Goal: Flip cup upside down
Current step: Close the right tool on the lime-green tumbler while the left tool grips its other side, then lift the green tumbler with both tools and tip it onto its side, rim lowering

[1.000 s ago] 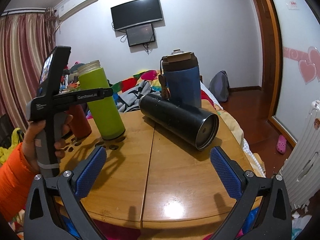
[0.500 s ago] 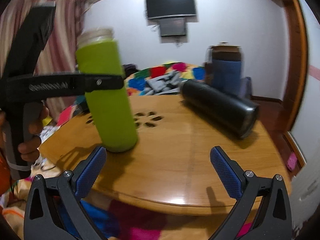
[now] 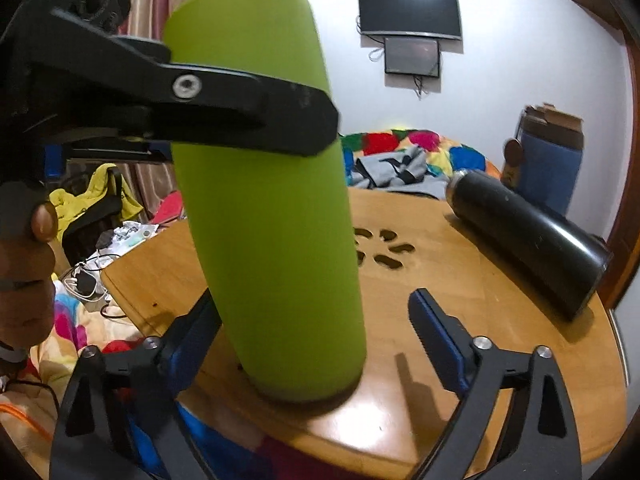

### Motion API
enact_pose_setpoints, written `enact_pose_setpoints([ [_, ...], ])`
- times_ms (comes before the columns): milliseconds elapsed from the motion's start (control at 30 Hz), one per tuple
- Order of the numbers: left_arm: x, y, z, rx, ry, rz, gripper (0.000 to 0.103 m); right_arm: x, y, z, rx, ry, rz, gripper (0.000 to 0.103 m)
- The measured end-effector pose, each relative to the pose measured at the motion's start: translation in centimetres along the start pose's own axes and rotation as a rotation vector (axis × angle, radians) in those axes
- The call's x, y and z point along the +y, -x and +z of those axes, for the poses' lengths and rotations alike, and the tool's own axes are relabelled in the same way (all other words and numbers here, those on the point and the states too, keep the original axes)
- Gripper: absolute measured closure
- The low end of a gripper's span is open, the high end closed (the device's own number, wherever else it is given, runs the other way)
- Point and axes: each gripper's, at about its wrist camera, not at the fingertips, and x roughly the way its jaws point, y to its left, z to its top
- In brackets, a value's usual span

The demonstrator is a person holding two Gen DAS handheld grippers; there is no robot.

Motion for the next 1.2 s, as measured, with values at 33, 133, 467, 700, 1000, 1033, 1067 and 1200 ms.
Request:
enact_pose_setpoints([
  [33,0.3,0.0,0.0,-0.002,0.010,-0.009,0.040,0.1,-0.1,0.0,0.002,0.005,0.008,0.029],
  [133,0.9,0.1,0.0,-0.011,0.036,-0.031,0.040,0.7,-0.1,-0.3,0.010,0.018,0.022,0.038],
  [467,2.6,-0.1,0.4,-0.055,0.081,-0.015,0.036,1.4,0.8,0.2,0.008,0.043,0.011,0.041],
  [700,4.4,-0.8,0.3,-0.049,0.141,0.007,0.030,1.5,1.5,0.3,0.003,0.033,0.035,0.041],
  [1000,5.6,-2.7,0.1,0.006,0.174,0.012,0.022,1.3,1.8,0.2,-0.002,0.012,0.036,0.041],
  [1033,5.7,-3.0,0.0,0.010,0.178,0.009,0.021,1.3,1.8,0.2,-0.002,0.010,0.036,0.041],
  [1067,5.7,-3.2,0.0,0.015,0.185,0.006,0.021,1.3,1.9,0.2,-0.003,0.008,0.036,0.041],
  [1200,6.2,-4.0,-0.2,0.043,0.215,-0.004,0.018,1.3,2.2,0.1,0.000,0.005,0.034,0.041],
])
